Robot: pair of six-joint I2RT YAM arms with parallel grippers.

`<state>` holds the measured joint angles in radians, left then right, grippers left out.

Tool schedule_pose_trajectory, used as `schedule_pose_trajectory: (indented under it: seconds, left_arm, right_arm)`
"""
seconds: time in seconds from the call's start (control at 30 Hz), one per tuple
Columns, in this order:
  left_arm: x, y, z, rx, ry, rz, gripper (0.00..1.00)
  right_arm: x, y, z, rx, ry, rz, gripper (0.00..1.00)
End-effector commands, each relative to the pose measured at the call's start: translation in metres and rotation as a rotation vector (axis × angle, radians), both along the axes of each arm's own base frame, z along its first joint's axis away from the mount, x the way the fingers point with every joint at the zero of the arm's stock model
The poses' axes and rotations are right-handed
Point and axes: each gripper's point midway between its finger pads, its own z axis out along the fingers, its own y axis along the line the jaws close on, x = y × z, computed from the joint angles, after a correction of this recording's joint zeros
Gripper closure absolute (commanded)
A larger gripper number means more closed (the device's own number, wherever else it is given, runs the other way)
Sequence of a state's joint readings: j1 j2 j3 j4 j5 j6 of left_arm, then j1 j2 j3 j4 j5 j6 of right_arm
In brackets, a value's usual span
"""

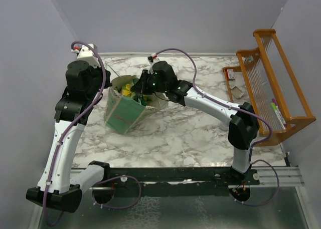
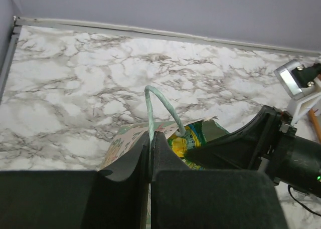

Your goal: Take the snacks out of the paper bag

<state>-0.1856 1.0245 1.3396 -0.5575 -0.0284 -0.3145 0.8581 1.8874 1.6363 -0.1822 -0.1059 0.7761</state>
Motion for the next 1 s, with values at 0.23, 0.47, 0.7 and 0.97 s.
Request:
schedule_pose_trajectory:
  seconds: [0.23, 0.47, 0.7, 0.97]
  left_arm:
    - [-0.004, -0.009, 0.045, 0.015, -0.209, -0.079, 1.0]
    - [-0.004, -0.021, 0.027, -0.045, -0.179, -0.127, 1.0]
    - [-0.004, -0.022, 0.017, -0.081, -0.167, -0.116, 1.0]
    - [-0.004, -0.018, 0.009, -0.094, -0.15, -0.085, 1.0]
  right_arm:
    - [-0.018, 0.035, 0.078, 0.244, -0.092, 0.208, 0.99]
    - [-0.033, 0.015, 0.108, 0.322, -0.124, 0.184, 0.99]
    - [-0.05, -0.017, 0.149, 0.365, -0.208, 0.144, 0.99]
    - [-0.065, -0.079, 0.191, 0.386, -0.359, 0.003, 0.99]
